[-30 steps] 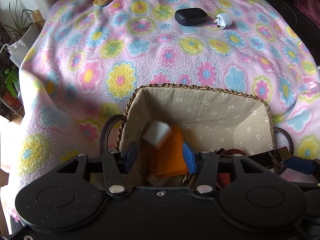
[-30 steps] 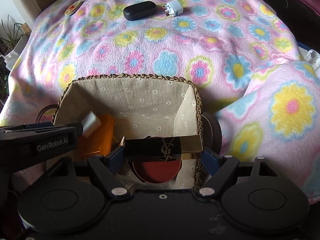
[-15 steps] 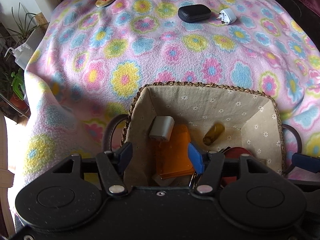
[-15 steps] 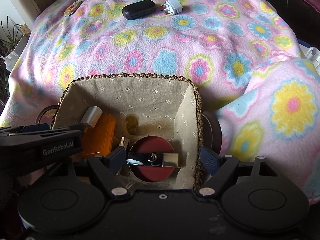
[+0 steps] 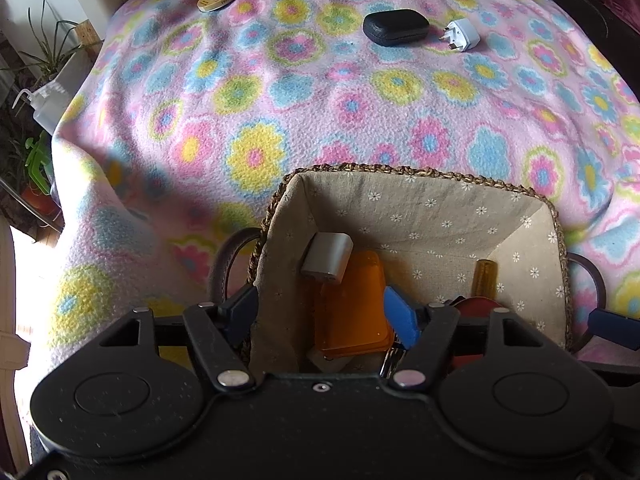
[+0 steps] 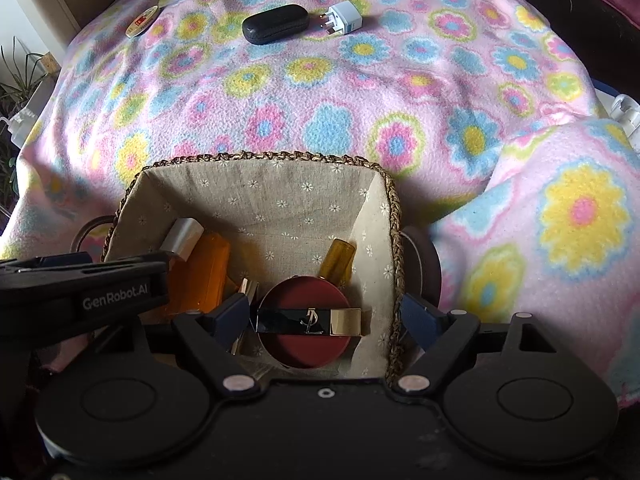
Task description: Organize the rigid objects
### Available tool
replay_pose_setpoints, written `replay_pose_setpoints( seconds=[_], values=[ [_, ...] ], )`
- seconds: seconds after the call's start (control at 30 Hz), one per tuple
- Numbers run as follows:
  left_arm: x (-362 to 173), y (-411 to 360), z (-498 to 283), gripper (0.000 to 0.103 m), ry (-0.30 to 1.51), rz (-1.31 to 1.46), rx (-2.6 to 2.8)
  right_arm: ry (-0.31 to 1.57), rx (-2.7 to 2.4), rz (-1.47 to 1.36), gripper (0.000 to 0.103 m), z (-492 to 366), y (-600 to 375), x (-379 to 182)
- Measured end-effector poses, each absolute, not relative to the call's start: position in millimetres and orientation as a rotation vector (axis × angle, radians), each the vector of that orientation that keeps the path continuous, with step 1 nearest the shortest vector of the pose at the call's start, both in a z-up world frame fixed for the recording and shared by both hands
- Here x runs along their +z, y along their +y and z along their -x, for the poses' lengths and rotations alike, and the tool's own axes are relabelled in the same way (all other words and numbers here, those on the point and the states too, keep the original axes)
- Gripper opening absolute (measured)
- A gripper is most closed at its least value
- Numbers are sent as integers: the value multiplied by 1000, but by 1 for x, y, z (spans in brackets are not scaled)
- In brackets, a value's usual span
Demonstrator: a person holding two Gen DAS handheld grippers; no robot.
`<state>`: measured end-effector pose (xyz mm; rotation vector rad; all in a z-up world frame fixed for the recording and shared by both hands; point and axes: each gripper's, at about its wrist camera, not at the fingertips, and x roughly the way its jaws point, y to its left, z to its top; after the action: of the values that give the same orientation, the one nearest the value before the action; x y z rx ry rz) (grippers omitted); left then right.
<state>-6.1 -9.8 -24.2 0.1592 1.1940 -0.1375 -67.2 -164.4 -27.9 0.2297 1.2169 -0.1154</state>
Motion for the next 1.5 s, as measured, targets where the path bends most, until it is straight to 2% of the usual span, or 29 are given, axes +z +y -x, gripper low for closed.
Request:
replay_pose_setpoints(
  seconds=[0.5, 1.5],
  values=[
    [-24, -9, 5, 73, 1201, -136, -136, 1216, -118, -242, 86, 66, -166, -29],
    [-23, -7, 4, 78, 1204, -122, -130, 1214, -121, -249, 87, 67, -165, -29]
  ],
)
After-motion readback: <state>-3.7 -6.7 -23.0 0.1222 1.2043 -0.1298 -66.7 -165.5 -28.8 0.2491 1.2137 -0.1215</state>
